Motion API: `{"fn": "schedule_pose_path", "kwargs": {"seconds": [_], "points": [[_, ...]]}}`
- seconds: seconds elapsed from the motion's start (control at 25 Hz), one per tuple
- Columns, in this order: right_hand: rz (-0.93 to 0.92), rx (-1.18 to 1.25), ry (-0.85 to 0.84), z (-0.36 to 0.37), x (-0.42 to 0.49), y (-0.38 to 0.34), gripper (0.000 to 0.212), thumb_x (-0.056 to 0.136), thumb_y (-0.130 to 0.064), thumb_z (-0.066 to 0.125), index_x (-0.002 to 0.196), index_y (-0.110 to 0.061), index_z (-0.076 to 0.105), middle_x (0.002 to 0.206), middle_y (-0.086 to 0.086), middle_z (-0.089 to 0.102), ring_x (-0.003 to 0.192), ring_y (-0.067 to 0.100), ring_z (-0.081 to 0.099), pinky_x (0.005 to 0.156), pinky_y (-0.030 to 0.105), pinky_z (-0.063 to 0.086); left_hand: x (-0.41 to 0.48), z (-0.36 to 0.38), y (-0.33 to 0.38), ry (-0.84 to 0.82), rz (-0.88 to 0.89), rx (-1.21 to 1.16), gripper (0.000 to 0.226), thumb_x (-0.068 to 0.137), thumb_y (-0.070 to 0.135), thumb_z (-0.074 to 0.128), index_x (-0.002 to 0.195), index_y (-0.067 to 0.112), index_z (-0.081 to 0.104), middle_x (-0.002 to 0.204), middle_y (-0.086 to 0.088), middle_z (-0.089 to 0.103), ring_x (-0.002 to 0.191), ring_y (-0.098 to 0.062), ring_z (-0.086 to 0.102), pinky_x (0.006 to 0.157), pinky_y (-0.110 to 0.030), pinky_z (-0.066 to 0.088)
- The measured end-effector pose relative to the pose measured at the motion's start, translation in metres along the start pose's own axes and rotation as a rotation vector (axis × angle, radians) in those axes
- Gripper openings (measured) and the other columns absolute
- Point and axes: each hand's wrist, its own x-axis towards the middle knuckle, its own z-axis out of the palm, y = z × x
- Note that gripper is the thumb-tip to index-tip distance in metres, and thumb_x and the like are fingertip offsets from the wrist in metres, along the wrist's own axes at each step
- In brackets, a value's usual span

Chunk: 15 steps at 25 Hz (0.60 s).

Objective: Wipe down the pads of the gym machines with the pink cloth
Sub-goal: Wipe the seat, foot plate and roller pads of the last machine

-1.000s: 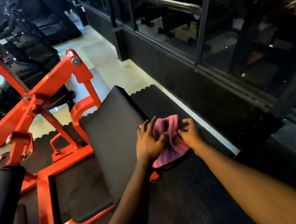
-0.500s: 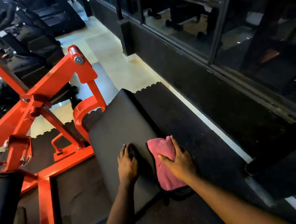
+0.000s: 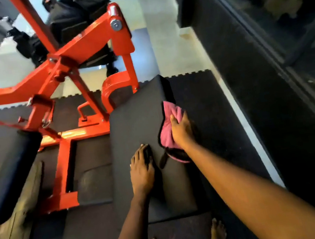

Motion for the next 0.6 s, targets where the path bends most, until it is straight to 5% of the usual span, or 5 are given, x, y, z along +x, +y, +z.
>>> {"fn": "schedule_pose_path", "kwargs": {"seconds": [0.2,0.36,0.6], "points": [[-0.171,-0.007,-0.084,-0.01,-0.018,0.034,0.055,0.1,-0.043,0.055,0.147,-0.015,0.049,0.144,0.018,0.055,0.124,0.038,0.057,0.097,0.04,0.043,0.0,0.004,0.003,0.04,-0.119,-0.095,0.063,0.081,0.04,0.042,0.141,0.021,0.051,0.146,-0.001,0.05,0.132,-0.022,0.044,0.114,-0.049,0.031],[-0.24,-0.053,-0.077,-0.025,-0.082,0.078,0.072,0.093,-0.059,0.043,0.149,-0.013,0.049,0.15,0.018,0.05,0.129,0.037,0.055,0.102,0.041,0.046,0.002,0.004,0.011,0.055,-0.181,-0.112,0.061,0.08,0.031,0.047,0.139,0.018,0.053,0.145,-0.002,0.051,0.133,-0.023,0.044,0.114,-0.038,0.032],[-0.213,-0.066,-0.104,0.004,0.007,0.03,0.054,0.101,-0.044,0.051,0.146,-0.015,0.048,0.144,0.018,0.053,0.122,0.039,0.056,0.096,0.045,0.046,0.002,0.006,0.015,0.094,-0.204,-0.14,0.059,0.074,0.021,0.05,0.133,0.017,0.057,0.139,0.003,0.056,0.127,-0.018,0.049,0.107,-0.034,0.038]]}}
